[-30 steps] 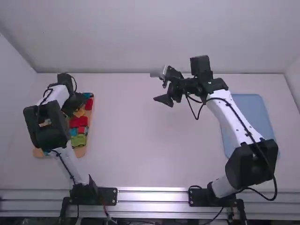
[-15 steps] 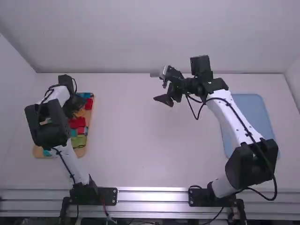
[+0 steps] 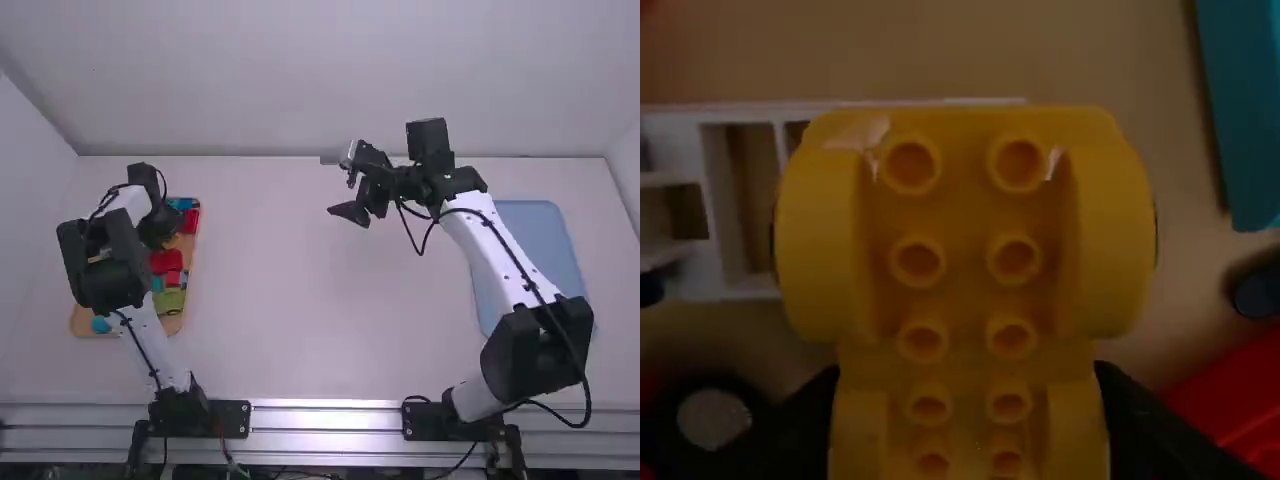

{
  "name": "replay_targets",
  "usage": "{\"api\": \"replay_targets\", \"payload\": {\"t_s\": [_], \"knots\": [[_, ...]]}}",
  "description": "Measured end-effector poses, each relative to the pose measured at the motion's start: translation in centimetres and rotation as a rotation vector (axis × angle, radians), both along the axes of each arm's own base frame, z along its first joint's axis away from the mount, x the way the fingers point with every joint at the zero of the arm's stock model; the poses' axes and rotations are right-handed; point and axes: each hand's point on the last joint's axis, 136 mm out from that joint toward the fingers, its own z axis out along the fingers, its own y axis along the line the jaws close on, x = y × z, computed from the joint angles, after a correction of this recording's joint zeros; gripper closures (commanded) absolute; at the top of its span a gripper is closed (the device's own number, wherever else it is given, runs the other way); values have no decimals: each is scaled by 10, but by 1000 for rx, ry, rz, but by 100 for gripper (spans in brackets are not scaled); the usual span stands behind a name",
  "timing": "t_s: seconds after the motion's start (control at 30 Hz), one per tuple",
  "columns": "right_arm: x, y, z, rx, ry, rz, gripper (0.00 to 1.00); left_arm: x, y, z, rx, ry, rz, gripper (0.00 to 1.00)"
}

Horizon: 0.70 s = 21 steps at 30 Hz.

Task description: Assemble lego blocks to make yellow taxi

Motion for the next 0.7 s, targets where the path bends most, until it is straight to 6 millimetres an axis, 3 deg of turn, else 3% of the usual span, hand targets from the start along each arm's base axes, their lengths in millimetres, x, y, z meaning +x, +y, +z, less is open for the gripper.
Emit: {"api": "replay_targets", "payload": {"t_s": [0.07,0.2,0.3,0.47,0.6,0.7], "knots": [[0,0,0,1,-3,1,1,-2,-1,0,-4,9,0,46],[3,1,3,7,-13,-3,1,-11,-5,6,-27,58,0,62],[4,1,4,12,-17,-7,1,-11,-5,19,-33,79,-6,71],[6,2,7,26,-6,-22,1,-6,-8,54,24,89,-71,74],[6,2,7,28,3,-24,1,-7,-30,87,101,88,-148,77],[6,2,7,31,15,-31,1,2,-65,112,168,10,-270,79]]}}
